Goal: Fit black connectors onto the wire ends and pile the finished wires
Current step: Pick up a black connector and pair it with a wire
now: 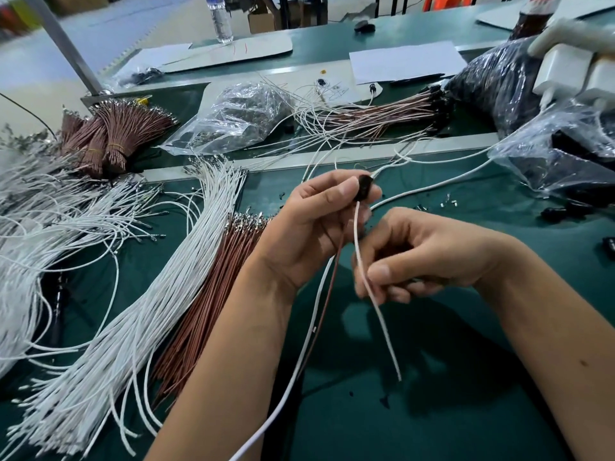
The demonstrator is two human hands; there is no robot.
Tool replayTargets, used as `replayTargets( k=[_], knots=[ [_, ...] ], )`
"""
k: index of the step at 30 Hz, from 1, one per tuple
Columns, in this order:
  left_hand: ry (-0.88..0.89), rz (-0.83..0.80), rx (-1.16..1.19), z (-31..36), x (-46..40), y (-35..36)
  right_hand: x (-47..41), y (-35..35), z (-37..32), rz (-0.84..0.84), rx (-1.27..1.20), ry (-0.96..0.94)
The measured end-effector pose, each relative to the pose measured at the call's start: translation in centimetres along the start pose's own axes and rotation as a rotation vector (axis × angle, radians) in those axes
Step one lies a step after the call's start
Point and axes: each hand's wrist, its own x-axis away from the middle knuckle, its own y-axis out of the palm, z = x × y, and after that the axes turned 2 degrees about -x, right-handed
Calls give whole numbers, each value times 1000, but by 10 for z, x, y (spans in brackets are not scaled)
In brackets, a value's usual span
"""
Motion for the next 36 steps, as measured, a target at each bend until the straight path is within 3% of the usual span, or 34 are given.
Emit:
replayTargets(
  k=[3,9,12,16,22,26,27,29,31,32,34,36],
  knots=[
    [-30,-57,34,5,2,-4,-2,-3,2,156,-79,-69],
    [-153,-20,-75,2,-2,-11,-13,-36,0,1009,-475,15],
    [-187,-86,-157,0,-2,-9,-16,-60,-5,1194,-569,34],
    [-201,-168,-182,0,-2,-8,-30,-98,-11,1264,-452,135],
    [-202,-195,-143,0,-1,-7,-56,-139,-20,1178,-402,310],
    [-198,-205,-135,-1,-3,-9,-70,-152,-18,1357,-44,375],
    [-196,-207,-134,-2,-3,-9,-70,-156,-20,1339,80,410],
    [-193,-217,-130,-2,-5,-12,-67,-159,-37,1084,243,516],
    [-187,-228,-119,-2,-6,-13,-60,-163,-62,869,243,522],
    [-187,-235,-106,-2,-6,-13,-57,-167,-73,869,201,457],
    [-184,-248,-66,-3,-7,-13,-55,-179,-87,1072,145,299],
    [-177,-250,-49,-4,-7,-12,-54,-195,-80,1365,353,304]
  ],
)
